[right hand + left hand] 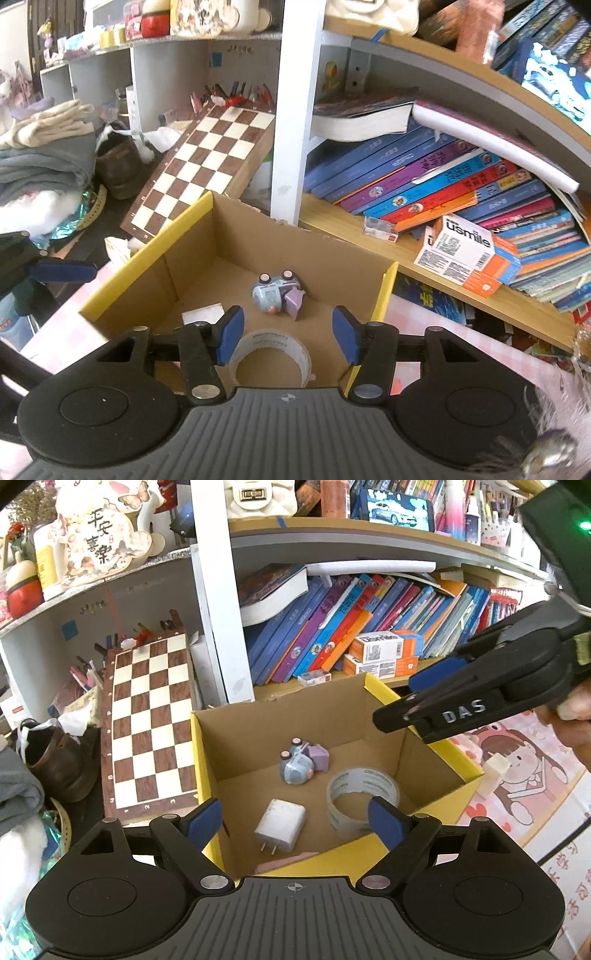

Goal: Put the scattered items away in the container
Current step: 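Open the right gripper to release the toy car into the box, then withdraw both tools up and away from the yellow box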

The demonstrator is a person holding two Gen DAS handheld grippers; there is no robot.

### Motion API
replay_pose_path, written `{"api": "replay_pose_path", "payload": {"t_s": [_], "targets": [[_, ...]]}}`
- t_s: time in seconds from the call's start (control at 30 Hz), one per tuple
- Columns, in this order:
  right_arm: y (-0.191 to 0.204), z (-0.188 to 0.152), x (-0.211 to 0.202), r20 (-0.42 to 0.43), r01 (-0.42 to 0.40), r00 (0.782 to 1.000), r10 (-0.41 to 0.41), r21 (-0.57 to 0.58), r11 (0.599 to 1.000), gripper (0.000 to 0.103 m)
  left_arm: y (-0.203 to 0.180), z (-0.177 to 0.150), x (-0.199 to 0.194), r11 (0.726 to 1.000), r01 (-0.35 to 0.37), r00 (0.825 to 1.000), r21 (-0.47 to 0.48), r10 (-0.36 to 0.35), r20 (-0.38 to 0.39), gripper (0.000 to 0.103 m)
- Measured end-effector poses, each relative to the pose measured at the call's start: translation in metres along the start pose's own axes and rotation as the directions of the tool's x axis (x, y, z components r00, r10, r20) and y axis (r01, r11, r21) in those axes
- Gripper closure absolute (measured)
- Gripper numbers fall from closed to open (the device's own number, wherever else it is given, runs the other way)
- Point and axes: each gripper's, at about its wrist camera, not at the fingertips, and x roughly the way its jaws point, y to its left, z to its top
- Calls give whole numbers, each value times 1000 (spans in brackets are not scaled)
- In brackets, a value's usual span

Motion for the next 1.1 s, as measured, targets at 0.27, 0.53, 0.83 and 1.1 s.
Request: {"api": "replay_pose_path", "payload": {"t_s": [0.27,0.53,0.83,1.1], "targets": [[5,-19,-37,32,11,999,-13,42,999,49,-7,-5,-17,1000,21,999,9,-21,30,14],[7,-41,-56,28,26,999,-28,74,997,46,-13,-11,-27,999,38,998,16,-39,44,9],[8,-60,-60,8,43,999,-44,116,992,43,-15,-19,-33,999,48,998,9,-48,35,8],[10,-72,-68,5,56,998,-57,137,989,39,-17,-24,-36,999,51,998,11,-51,24,8]]}}
